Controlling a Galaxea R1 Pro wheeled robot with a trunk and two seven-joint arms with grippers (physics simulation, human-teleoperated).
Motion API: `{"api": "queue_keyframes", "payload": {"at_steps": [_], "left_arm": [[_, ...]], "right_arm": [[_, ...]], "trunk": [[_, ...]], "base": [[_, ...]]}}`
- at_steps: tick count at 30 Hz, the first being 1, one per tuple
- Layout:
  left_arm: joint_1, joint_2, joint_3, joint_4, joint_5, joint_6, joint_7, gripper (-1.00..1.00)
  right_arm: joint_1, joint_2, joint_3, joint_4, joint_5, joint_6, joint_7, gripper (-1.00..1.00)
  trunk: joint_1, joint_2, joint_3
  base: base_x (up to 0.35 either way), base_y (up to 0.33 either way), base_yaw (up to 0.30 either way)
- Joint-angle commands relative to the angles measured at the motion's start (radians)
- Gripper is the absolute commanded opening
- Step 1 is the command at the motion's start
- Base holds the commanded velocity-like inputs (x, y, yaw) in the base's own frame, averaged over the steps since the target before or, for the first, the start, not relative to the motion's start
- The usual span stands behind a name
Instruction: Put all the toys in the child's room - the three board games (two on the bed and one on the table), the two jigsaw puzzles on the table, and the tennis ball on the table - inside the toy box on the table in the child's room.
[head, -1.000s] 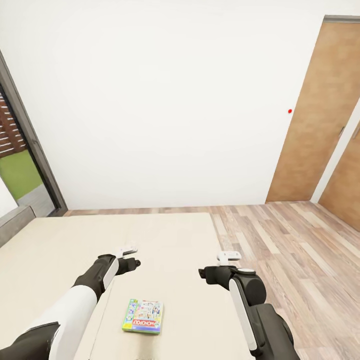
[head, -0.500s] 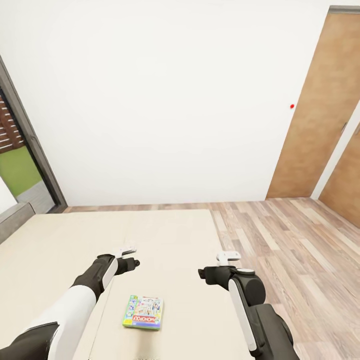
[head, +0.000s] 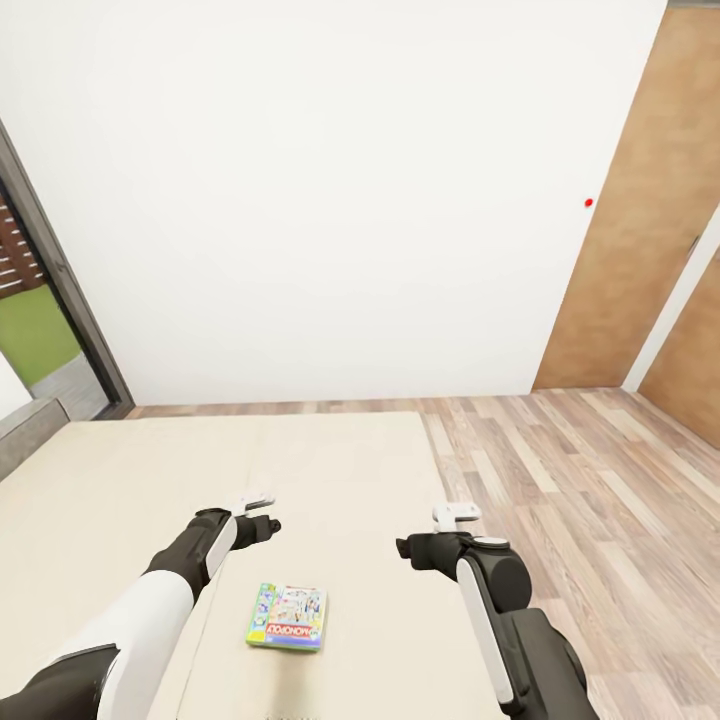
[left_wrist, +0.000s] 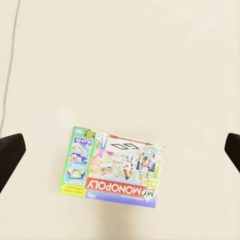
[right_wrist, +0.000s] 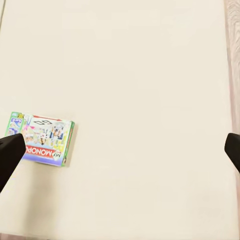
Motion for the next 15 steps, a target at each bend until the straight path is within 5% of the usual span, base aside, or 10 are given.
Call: {"api": "queue_keyframes", "payload": {"at_steps": [1, 15], "left_arm": [[-0.001, -0.001, 0.007, -0.002, -0.001, 0.006, -0.003, 1.00], [-0.003, -0.003, 0.010, -0.007, 0.001, 0.016, 0.004, 1.00]], "right_arm": [[-0.001, 0.000, 0.001, -0.001, -0.003, 0.004, -0.005, 1.00], [0.003, 0.000, -0.010, -0.027, -0.006, 0.016, 0.000, 1.00]], "trunk": [[0.000, -0.002, -0.004], [0.000, -0.002, -0.027]], "base": [[0.000, 0.000, 0.000], [0.000, 0.000, 0.000]]}}
